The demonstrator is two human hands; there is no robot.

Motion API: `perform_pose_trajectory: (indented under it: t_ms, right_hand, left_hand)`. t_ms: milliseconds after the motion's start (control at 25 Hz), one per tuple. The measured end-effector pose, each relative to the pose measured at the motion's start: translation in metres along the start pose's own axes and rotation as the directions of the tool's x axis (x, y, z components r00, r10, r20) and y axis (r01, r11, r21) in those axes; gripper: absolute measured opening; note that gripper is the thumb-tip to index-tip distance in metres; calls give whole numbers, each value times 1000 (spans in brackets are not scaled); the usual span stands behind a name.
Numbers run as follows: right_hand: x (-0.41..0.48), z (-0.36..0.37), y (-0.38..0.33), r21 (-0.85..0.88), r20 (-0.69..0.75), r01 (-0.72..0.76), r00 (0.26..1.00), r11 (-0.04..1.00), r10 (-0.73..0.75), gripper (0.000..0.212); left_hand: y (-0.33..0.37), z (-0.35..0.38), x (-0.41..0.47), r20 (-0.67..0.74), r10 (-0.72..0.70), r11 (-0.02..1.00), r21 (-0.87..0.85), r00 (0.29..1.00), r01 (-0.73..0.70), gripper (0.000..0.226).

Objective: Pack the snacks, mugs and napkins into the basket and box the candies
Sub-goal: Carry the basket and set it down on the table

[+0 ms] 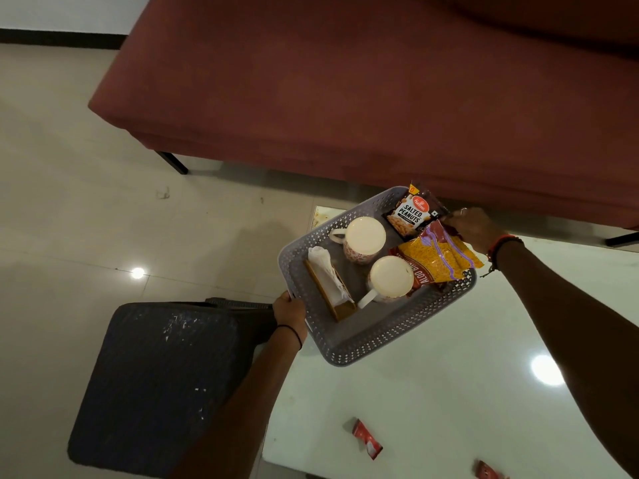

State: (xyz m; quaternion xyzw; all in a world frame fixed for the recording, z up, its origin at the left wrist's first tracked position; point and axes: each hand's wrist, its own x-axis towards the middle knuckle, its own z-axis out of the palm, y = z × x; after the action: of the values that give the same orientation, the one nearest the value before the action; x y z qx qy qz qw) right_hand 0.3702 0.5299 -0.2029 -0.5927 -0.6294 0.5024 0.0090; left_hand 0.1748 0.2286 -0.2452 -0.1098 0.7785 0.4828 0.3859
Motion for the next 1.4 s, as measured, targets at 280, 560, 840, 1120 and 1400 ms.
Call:
perform_pose_trajectory:
  t_ms: [280, 560, 840, 1120, 1400]
  right_hand:
    - [-45, -1, 33, 206, -53, -74, 995, 976, 86, 27]
    - [-122, -12, 56, 338, -102, -183, 968, 923, 229, 18]
    - [-216, -38, 78, 363, -76, -250, 952, 898, 296, 22]
    - [-299, -50, 101, 429, -115, -270, 930, 862, 348, 22]
    - [-359, -72, 136, 494, -146, -233, 928, 838, 344, 18]
  left_hand:
    - [-1, -20, -9, -5, 64, 984, 167, 998, -62, 35]
    - [10, -40, -40, -2, 158, 921, 361, 987, -147, 33]
    - [31, -64, -107, 79, 230, 888, 391, 970, -243, 43]
    - [27, -86, -168, 143, 274, 836, 454, 951, -309, 40]
    - [20, -77, -219, 204, 310, 805, 463, 928, -371, 25]
